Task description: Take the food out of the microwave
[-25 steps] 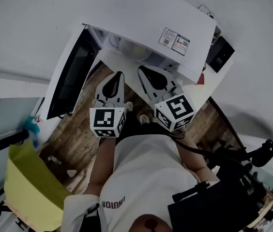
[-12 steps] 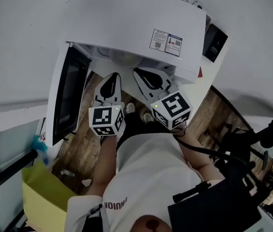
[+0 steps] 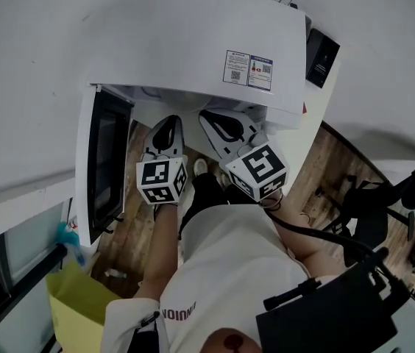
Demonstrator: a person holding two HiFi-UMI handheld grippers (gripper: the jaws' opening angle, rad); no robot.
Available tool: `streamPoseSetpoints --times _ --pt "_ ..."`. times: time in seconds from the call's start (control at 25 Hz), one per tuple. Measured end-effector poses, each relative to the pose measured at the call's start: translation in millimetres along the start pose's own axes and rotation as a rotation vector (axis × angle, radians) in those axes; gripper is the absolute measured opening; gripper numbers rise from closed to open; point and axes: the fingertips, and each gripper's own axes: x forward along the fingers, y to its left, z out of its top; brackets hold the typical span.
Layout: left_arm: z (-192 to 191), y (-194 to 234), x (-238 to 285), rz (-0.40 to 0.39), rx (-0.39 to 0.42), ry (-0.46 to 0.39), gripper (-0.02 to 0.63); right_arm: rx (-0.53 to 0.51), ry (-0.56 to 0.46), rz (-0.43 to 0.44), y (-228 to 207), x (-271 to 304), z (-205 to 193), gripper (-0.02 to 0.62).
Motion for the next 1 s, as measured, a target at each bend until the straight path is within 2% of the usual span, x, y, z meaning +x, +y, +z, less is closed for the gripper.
streamPoseSetpoints --times 0.24,0.4,0.56,1.0 --pt "-14.7 10.4 12.9 -0.009 -0.044 0.04 0.02 0.016 0.015 -0.019 -1.8 3.8 -8.3 0.021" --pt "-25.6 12.4 20.3 -0.026 -0.101 0.078 0.092 0.023 0.022 -0.022 -2.0 5.7 -11.6 0.021" --pt "-30.8 15.3 25.5 -0.031 -0.154 0.091 0.095 0.027 0.027 -0.023 -1.6 7.0 -12.0 0.021" --pt "-40.1 22.0 38.4 -0.052 -0.406 0.091 0.104 0.037 0.044 -0.034 -1.4 6.3 -15.2 0.021"
